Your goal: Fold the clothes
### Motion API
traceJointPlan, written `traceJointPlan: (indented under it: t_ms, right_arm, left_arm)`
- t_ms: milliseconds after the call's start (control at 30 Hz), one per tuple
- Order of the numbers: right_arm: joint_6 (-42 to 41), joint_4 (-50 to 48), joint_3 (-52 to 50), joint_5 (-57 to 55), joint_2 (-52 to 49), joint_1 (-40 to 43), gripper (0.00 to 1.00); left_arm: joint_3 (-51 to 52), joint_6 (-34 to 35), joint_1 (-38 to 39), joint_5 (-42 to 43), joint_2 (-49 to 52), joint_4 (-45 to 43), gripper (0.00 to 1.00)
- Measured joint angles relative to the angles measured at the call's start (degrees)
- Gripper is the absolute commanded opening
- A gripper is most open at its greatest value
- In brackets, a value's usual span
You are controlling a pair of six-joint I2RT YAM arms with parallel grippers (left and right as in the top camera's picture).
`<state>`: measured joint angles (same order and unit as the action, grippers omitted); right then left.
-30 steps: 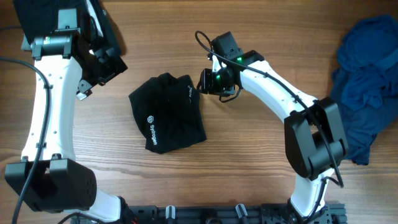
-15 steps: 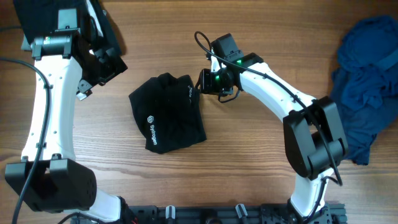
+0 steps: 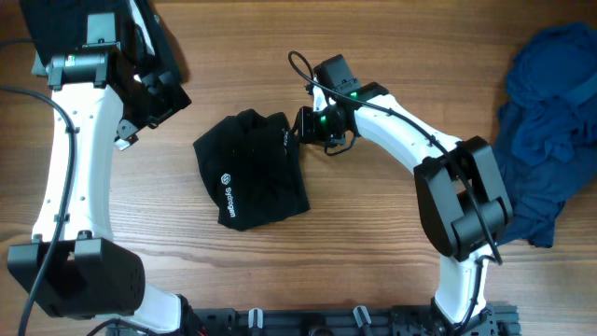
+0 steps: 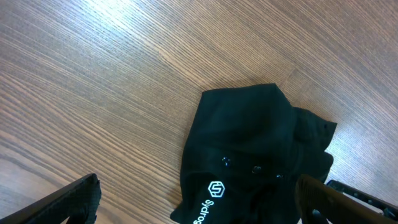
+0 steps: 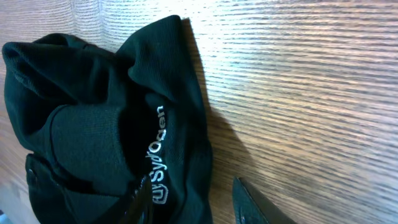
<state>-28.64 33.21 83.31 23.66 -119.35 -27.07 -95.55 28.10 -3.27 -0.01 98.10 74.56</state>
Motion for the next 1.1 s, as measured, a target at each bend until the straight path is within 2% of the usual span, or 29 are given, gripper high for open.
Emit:
traceJointPlan:
  t_ms: [300, 367, 600, 1100]
  right_arm:
    - [0.00, -1.53, -0.13, 2.05, -2.58, -0.63, 0.41]
    - [0.00, -1.60, -0.13, 2.08, -2.58, -0.63, 0.35]
    - [-0.48, -1.62, -0.15, 2.29, -2.58, -0.63, 0.04]
    - [-1.05, -0.68, -0.02, 2.45, -2.58, -0.63, 0.04]
  left_arm:
    - [0.00, 0.00, 0.00, 0.00, 0.00, 0.00, 1.00]
    - [0.00, 0.00, 0.00, 0.00, 0.00, 0.00, 1.00]
    - [0.00, 0.00, 0.00, 0.00, 0.00, 0.00, 1.00]
    - [0.00, -0.52, 0.00, -0.02, 0.00, 0.00, 1.00]
